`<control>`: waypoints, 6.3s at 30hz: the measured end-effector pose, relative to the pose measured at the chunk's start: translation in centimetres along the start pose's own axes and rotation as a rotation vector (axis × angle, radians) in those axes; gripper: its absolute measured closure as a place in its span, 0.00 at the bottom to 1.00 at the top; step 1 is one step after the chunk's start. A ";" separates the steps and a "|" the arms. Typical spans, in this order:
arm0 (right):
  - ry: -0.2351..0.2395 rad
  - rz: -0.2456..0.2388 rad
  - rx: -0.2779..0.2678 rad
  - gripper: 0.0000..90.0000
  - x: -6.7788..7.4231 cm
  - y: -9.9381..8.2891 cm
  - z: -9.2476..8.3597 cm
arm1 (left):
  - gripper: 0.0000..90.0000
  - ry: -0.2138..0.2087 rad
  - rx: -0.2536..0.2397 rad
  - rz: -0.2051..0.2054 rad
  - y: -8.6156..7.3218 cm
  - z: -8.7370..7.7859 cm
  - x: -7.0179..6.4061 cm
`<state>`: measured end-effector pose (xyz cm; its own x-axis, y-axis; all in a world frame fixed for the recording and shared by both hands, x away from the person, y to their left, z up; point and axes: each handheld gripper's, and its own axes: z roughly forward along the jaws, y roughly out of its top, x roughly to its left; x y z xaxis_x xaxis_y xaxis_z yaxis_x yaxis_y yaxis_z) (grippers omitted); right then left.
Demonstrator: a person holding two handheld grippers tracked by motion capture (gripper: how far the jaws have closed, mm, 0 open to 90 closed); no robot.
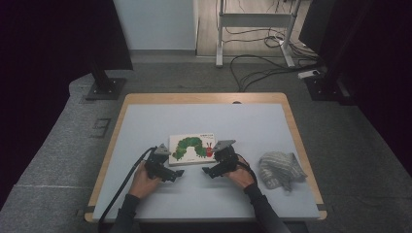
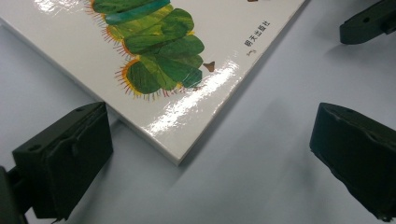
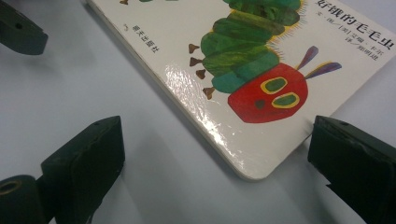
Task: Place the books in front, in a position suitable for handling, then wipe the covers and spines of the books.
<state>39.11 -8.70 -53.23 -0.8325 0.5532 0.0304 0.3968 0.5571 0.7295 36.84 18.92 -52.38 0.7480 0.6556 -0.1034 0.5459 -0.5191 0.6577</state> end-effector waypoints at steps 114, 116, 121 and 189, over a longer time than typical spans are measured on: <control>-0.016 0.069 0.028 0.00 -1.7 0.6 -1.7 | 0.00 -0.040 0.005 0.114 -2.2 -1.1 -3.8; -0.022 0.057 0.032 0.00 -1.7 0.6 -2.2 | 0.00 -0.032 0.009 0.115 -2.3 -1.2 -3.8; -0.030 0.053 0.026 0.00 -1.5 0.7 -3.5 | 0.00 -0.006 0.011 0.114 -2.7 -1.4 -3.9; -0.357 0.234 0.080 0.00 -6.5 -9.5 -17.4 | 0.00 0.045 0.009 0.087 -3.6 -2.1 -3.8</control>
<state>34.02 -28.31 -48.47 -0.5362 0.8420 -0.0600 0.5995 0.4299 0.6751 31.22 19.46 -52.80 0.7748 0.6320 -0.0124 0.4835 -0.5799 0.6557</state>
